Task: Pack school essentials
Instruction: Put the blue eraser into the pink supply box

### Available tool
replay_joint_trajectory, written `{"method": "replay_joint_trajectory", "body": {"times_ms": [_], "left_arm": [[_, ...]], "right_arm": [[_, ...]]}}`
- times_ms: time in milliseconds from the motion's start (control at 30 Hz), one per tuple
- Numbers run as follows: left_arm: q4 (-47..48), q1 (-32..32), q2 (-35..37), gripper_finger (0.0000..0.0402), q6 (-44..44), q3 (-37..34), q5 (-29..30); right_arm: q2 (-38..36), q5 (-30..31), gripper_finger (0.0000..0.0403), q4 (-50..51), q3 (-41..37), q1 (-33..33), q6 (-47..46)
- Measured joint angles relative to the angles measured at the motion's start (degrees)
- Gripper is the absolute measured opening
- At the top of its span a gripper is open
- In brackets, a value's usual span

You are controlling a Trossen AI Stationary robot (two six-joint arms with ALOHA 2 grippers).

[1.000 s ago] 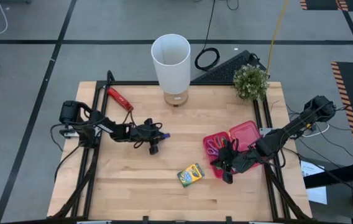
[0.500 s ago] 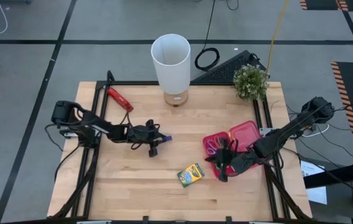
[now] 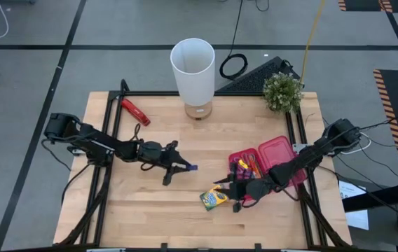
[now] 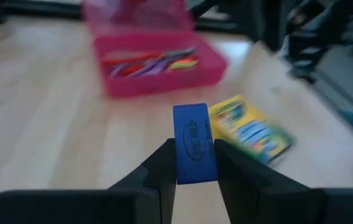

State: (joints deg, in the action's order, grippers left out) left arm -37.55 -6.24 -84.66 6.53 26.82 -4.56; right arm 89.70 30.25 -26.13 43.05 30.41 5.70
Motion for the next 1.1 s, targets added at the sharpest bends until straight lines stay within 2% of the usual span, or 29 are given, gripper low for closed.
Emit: {"method": "replay_joint_trajectory", "body": {"times_ms": [200, 367, 667, 867, 1100], "left_arm": [[1.08, -2.43, -0.01, 0.0106, 1.37, 4.18, -5.67], [4.43, -5.43, -0.03, 0.0106, 1.73, 7.07, -7.32], [5.97, -9.77, -0.01, 0.0106, 2.35, 10.21, -7.45], [6.19, -10.08, -0.01, 0.0106, 3.84, 10.46, -4.82], [6.57, -10.80, -0.01, 0.0106, 7.36, 10.46, -2.98]], "right_arm": [[5.99, 1.77, 0.0183, 3.15, 10.11, -0.83, 9.40], [10.11, 9.57, 0.0205, 7.99, 17.46, 1.11, 18.84], [12.28, 11.29, 0.0175, 8.96, 20.04, 1.81, 26.00], [12.26, 7.52, 0.0147, 7.09, 20.04, 1.45, 29.69], [12.26, 7.37, 0.0116, 6.51, 20.04, 0.99, 30.93]]}}
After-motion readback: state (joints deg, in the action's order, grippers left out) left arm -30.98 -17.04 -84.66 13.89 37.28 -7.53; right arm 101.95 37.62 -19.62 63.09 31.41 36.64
